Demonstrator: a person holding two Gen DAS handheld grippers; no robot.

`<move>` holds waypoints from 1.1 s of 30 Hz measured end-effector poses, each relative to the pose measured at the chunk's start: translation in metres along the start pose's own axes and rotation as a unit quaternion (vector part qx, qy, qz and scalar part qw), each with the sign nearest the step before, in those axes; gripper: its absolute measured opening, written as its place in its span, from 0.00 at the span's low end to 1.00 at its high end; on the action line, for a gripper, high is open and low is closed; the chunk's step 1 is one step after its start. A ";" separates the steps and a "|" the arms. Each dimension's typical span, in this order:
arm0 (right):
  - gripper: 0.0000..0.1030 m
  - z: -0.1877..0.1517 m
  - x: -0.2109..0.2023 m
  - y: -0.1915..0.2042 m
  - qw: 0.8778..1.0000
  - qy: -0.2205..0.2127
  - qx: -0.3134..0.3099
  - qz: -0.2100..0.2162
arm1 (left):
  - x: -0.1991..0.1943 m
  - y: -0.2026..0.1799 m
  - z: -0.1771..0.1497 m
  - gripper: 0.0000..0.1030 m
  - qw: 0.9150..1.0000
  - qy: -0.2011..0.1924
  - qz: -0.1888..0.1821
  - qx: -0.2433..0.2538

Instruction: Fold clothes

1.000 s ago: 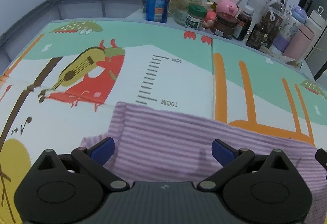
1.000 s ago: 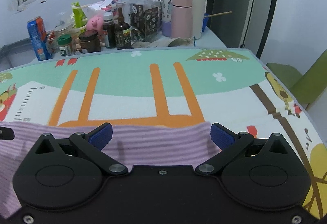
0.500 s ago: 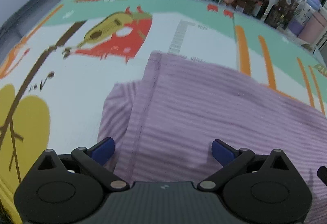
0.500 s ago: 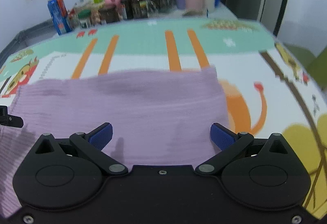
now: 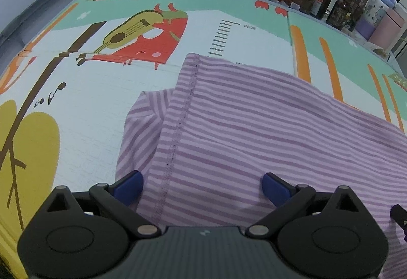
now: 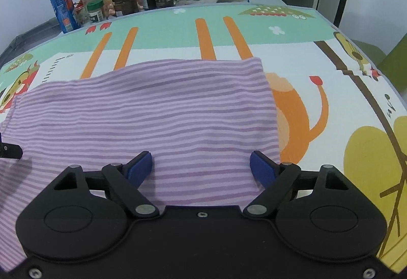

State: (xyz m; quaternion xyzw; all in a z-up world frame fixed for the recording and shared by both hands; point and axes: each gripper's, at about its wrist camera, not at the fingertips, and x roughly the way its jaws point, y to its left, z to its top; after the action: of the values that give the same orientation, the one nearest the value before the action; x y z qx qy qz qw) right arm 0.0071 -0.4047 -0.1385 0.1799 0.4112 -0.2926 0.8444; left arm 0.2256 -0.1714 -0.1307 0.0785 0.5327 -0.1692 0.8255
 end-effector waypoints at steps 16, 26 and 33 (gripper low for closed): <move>0.50 0.002 -0.002 0.002 1.000 -0.006 -0.022 -0.009 | -0.007 -0.013 -0.004 0.63 0.999 -0.018 0.001 0.027; 0.40 0.004 -0.005 0.001 1.000 0.000 -0.030 -0.006 | -0.012 -0.007 -0.006 0.41 1.000 -0.013 0.004 0.028; 0.33 0.001 -0.010 0.002 0.999 0.005 -0.034 -0.009 | -0.017 -0.005 -0.010 0.33 0.999 -0.001 0.009 0.032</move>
State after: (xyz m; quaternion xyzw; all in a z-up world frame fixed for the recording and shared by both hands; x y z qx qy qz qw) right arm 0.0041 -0.4003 -0.1295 0.1488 0.4270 -0.2854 0.8450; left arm 0.2089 -0.1697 -0.1191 0.1097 0.5252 -0.1788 0.8247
